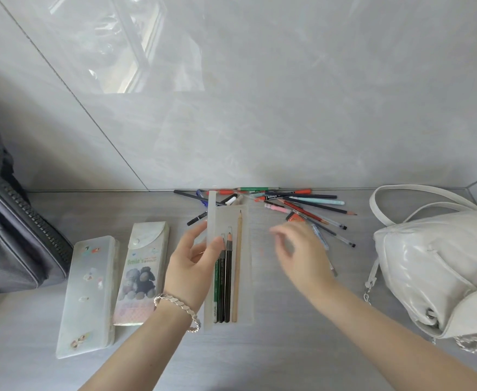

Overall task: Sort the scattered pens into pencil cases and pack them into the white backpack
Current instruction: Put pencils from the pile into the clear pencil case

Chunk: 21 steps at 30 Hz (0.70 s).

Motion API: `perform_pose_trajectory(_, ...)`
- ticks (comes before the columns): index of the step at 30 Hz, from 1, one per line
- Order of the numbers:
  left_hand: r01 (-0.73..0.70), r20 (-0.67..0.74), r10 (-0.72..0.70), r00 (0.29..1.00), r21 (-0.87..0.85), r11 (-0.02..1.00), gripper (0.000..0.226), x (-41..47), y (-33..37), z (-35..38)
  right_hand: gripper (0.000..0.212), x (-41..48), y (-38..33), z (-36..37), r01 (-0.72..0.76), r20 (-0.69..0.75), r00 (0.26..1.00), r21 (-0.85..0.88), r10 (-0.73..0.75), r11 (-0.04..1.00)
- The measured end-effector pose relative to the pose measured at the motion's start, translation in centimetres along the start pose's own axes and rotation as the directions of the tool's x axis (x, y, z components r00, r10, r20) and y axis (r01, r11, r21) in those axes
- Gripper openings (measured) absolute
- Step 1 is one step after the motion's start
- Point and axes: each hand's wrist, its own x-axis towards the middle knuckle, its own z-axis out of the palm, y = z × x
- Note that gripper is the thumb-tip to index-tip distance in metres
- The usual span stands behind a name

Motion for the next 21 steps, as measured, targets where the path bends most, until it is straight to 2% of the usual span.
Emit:
perform_pose_trajectory(1, -0.003, 0.010, 0.003, 1.000, 0.011, 1.000, 0.026, 0.0, 0.0, 0.1, 0.023, 0.5, 1.5, -0.6, -0.220, -0.001, 0.975, -0.075, 0.220, 0.973)
perform_pose_trajectory(2, -0.007, 0.022, 0.006, 1.000, 0.021, 1.000, 0.026, 0.1, -0.1, 0.1, 0.026, 0.8, 2.8, -1.2, -0.390, 0.036, 0.915, -0.172, 0.402, 0.904)
perform_pose_trajectory(3, -0.011, 0.036, 0.010, 0.999, 0.030, 0.999, 0.027, 0.1, -0.2, 0.1, 0.026, 1.0, 4.0, -1.8, -0.493, 0.081, 0.842, -0.286, 0.533, 0.822)
perform_pose_trajectory(5, -0.016, 0.051, 0.014, 0.999, 0.052, 0.999, 0.029, 0.3, -0.5, 0.3, 0.024, 0.9, 5.5, -2.3, -0.548, 0.153, 0.712, -0.489, 0.685, 0.679)
perform_pose_trajectory(7, -0.013, 0.060, 0.009, 0.998, 0.057, 0.998, 0.030, 0.4, -0.7, 0.4, 0.023, 0.3, 5.7, -2.3, -0.540, 0.187, 0.638, -0.584, 0.747, 0.607)
perform_pose_trajectory(9, -0.001, 0.064, -0.002, 0.998, 0.044, 0.999, 0.029, 0.5, -0.9, 0.6, 0.024, -0.5, 5.7, -2.0, -0.531, 0.203, 0.632, -0.591, 0.748, 0.608)
perform_pose_trajectory(11, 0.016, 0.044, -0.018, 0.999, 0.039, 0.999, 0.025, 0.6, -1.0, 0.7, 0.035, -0.8, 5.3, -1.9, -0.538, 0.209, 0.646, -0.557, 0.734, 0.632)
perform_pose_trajectory(12, 0.023, 0.035, -0.024, 0.999, 0.043, 0.999, 0.026, 0.6, -1.0, 0.8, 0.041, -0.7, 4.8, -1.9, -0.563, 0.213, 0.657, -0.500, 0.723, 0.658)
perform_pose_trajectory(14, 0.030, 0.032, -0.032, 0.999, 0.065, 0.997, 0.032, 0.8, -1.1, 1.1, 0.050, -0.4, 2.8, -2.0, -0.625, 0.274, 0.683, -0.261, 0.677, 0.736)
perform_pose_trajectory(17, 0.039, 0.046, -0.045, 0.998, 0.119, 0.992, 0.039, 1.2, -1.2, 2.2, 0.050, 0.3, -2.0, -2.0, -0.621, 0.428, 0.730, 0.090, 0.533, 0.778)
perform_pose_trajectory(19, 0.039, 0.060, -0.046, 0.997, 0.107, 0.993, 0.042, 1.3, -1.0, 2.9, 0.045, 0.5, -4.3, -1.7, -0.577, 0.480, 0.757, 0.172, 0.444, 0.798)
perform_pose_trajectory(21, 0.025, 0.073, -0.032, 0.997, 0.095, 0.995, 0.037, 1.5, -0.6, 3.6, 0.036, 0.5, -5.4, -1.5, -0.489, 0.510, 0.779, 0.128, 0.366, 0.863)
